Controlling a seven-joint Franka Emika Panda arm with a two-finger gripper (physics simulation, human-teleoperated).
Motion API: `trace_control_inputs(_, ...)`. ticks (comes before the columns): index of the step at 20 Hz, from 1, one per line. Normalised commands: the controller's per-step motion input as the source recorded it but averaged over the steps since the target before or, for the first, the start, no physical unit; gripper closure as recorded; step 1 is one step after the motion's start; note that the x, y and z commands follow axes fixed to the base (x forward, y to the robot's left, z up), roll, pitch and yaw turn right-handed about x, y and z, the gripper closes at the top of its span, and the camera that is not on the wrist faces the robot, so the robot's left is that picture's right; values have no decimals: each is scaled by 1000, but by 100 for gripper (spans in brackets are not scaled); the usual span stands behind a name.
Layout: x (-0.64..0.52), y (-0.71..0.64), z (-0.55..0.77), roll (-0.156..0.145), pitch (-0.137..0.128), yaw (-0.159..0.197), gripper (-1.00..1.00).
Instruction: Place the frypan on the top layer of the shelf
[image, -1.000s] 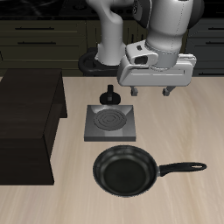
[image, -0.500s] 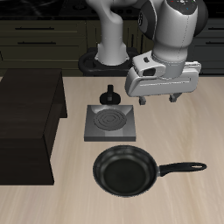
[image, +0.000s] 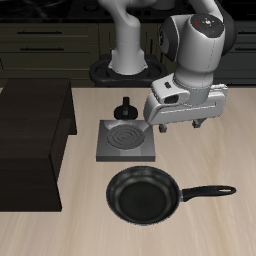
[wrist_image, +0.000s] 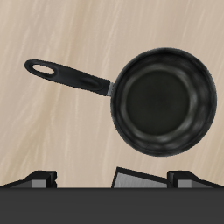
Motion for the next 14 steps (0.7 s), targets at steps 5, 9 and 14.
trace_control_inputs(5, 112, -38, -62, -7, -7, 23, -100)
trace_control_inputs(9, 118, -36, -104, -8, 8, 3, -100)
trace_control_inputs(14, 155, -84, -124, -8, -5, -7, -100)
